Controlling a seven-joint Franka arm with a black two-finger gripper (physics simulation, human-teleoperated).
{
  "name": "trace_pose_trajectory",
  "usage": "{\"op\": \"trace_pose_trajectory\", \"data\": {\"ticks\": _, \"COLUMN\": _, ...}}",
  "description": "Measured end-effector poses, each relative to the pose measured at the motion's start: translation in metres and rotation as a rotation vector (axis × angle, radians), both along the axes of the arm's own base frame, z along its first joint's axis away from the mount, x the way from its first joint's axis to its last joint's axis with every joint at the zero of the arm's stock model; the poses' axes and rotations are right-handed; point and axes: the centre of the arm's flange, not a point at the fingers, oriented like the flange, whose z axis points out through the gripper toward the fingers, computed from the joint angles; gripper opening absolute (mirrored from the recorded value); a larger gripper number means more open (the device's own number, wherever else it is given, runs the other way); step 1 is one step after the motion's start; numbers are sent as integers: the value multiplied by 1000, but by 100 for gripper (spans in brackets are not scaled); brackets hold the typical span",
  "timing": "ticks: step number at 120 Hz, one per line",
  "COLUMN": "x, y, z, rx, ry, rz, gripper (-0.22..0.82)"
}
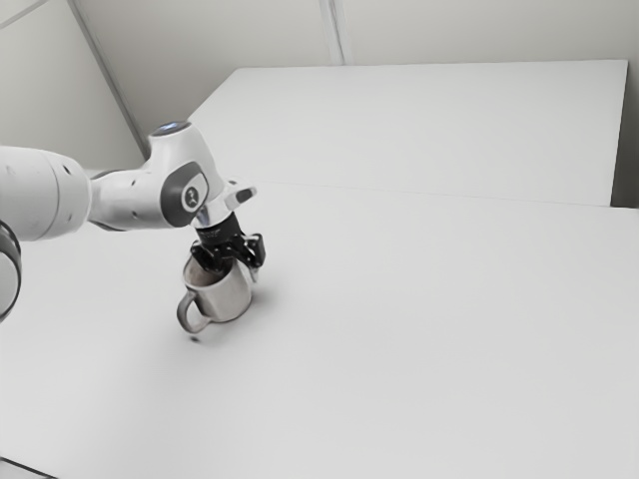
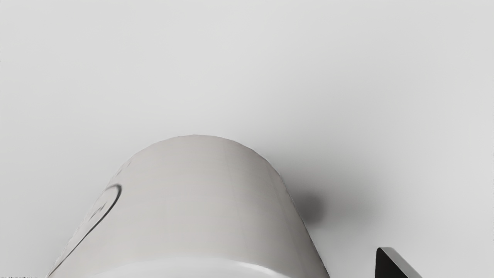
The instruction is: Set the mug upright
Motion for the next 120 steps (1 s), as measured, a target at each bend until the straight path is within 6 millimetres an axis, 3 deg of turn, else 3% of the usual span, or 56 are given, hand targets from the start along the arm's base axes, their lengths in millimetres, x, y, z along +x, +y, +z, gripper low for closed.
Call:
{"op": "trace_pose_trajectory", "data": {"ticks": 28, "x": 0, "y": 2, "z": 16, "rx": 0, "ry": -1, "rz": 33, "gripper": 51}}
{"op": "trace_pose_trajectory", "data": {"ticks": 72, "x": -5, "y": 10, "z": 73, "rx": -18, "ry": -4, "rz": 64, "gripper": 59}}
{"op": "trace_pose_trajectory", "data": {"ticks": 93, "x": 2, "y": 11, "z": 144, "rx": 2, "ry": -80, "rz": 2, "gripper": 60}}
{"op": "trace_pose_trajectory", "data": {"ticks": 113, "x": 2, "y": 16, "z": 245, "rx": 73, "ry": -175, "rz": -84, "gripper": 60}}
{"op": "trace_pose_trajectory", "data": {"ticks": 120, "x": -1, "y": 18, "z": 267, "rx": 92, "ry": -182, "rz": -105, "gripper": 60}}
